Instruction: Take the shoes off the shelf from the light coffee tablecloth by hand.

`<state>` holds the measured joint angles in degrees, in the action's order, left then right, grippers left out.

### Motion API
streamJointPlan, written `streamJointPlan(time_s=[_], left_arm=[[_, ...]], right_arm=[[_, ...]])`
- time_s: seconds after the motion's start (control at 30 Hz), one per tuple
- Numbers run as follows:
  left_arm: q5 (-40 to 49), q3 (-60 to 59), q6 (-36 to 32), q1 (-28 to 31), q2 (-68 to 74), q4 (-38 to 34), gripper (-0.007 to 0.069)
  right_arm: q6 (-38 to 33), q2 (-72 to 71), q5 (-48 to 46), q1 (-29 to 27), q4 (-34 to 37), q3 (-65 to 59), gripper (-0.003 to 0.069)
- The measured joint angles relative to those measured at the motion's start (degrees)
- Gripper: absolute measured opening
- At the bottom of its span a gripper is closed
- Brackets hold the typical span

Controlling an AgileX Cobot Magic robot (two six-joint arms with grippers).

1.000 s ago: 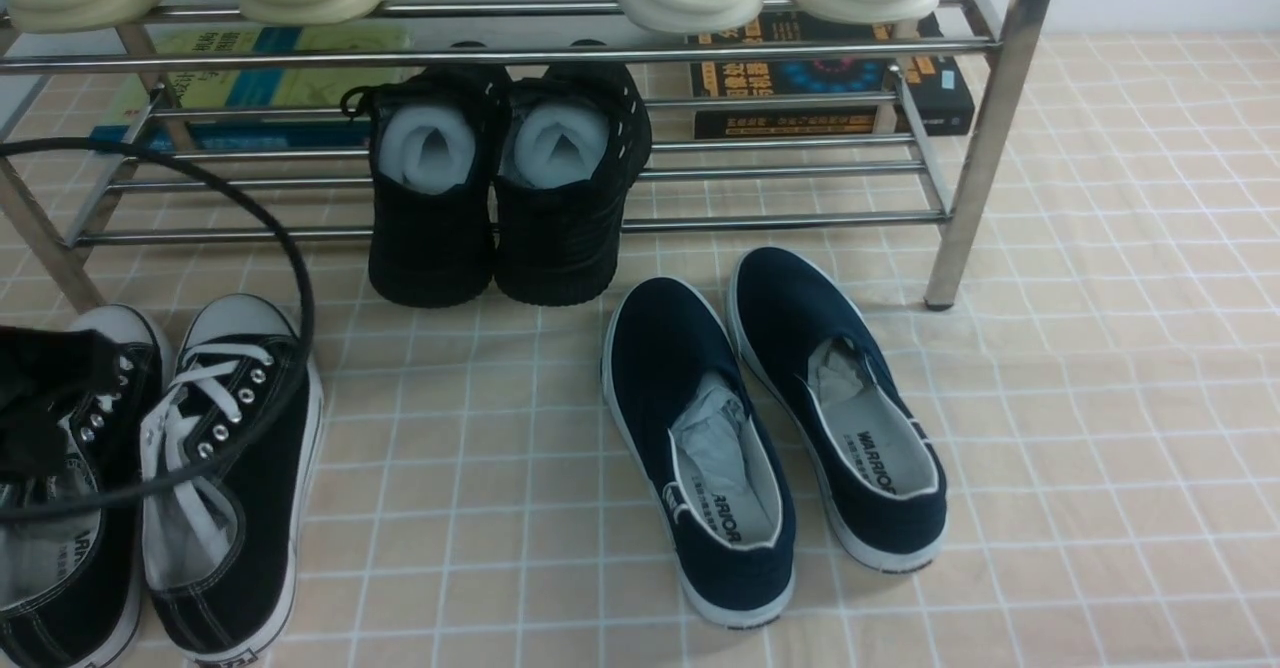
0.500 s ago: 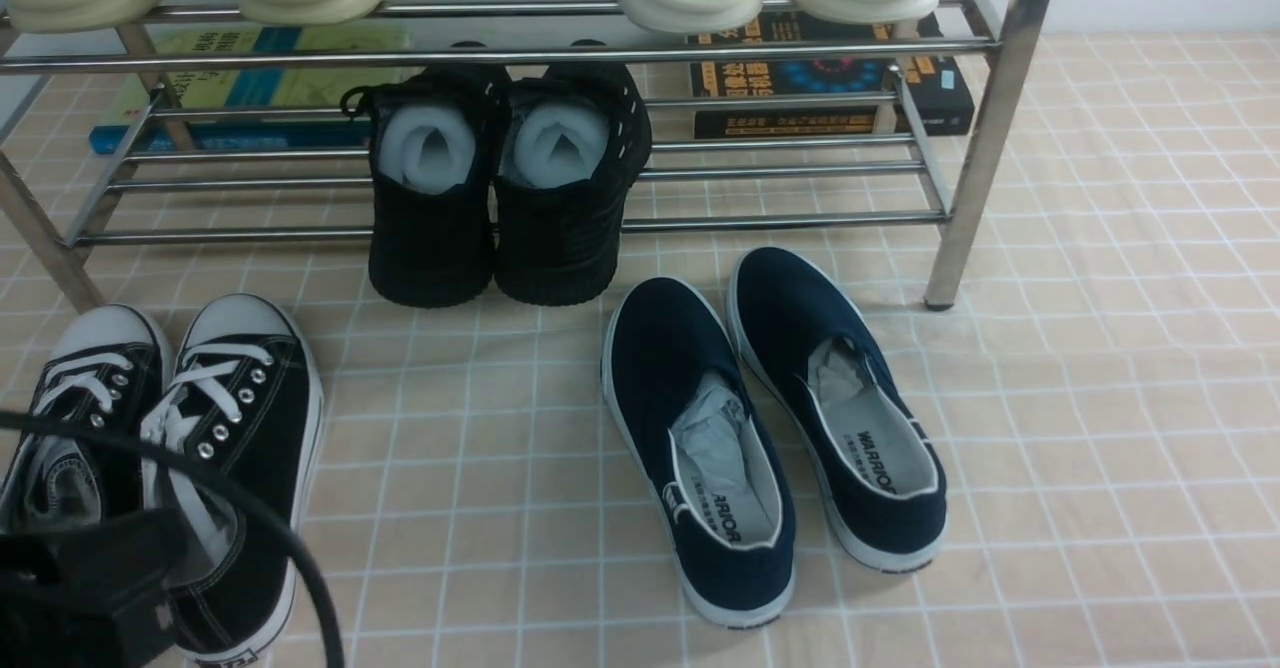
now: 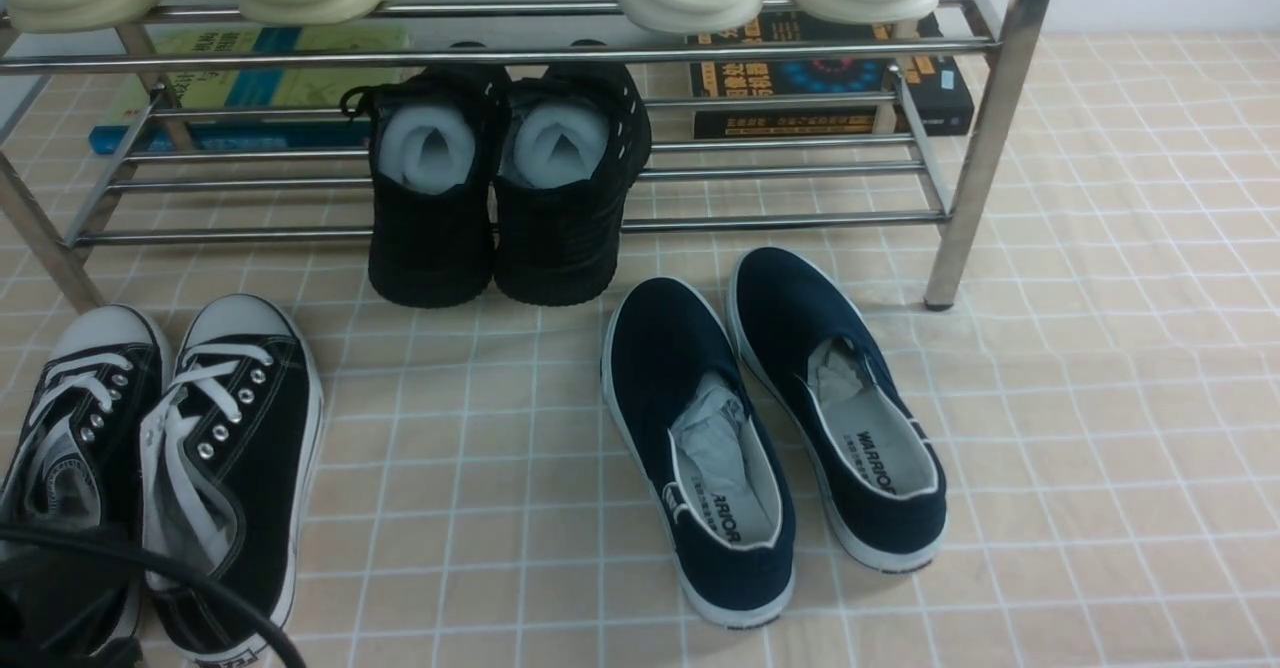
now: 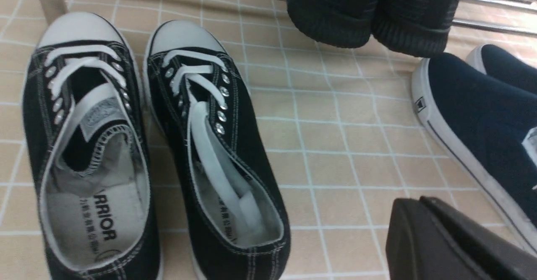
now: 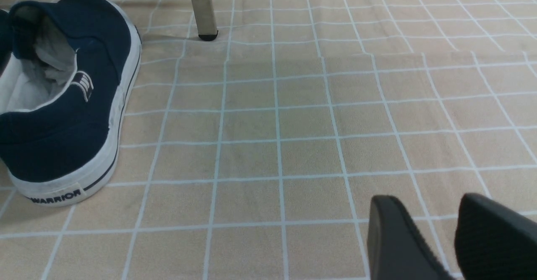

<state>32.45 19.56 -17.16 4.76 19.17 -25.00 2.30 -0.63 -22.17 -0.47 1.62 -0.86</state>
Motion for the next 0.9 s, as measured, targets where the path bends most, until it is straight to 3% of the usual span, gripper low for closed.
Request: streamJointPlan(time_s=[0.47, 0.73, 0.9], left_arm=[[-3.42, -5.28, 1.6, 0.0, -3.12, 9.89, 0.0029], [-9.27, -17.52, 21.28, -2.62, -14.05, 25.6, 0.0037], [-10.11, -20.67, 24.85, -5.98, -18.67, 28.53, 0.0041]], right_arm=[[0.0, 0.0, 0.0, 0.0, 0.0, 0.0, 0.024], [0.0, 0.0, 0.0, 0.0, 0.0, 0.0, 0.024], [0.0, 0.0, 0.0, 0.0, 0.0, 0.0, 0.024]])
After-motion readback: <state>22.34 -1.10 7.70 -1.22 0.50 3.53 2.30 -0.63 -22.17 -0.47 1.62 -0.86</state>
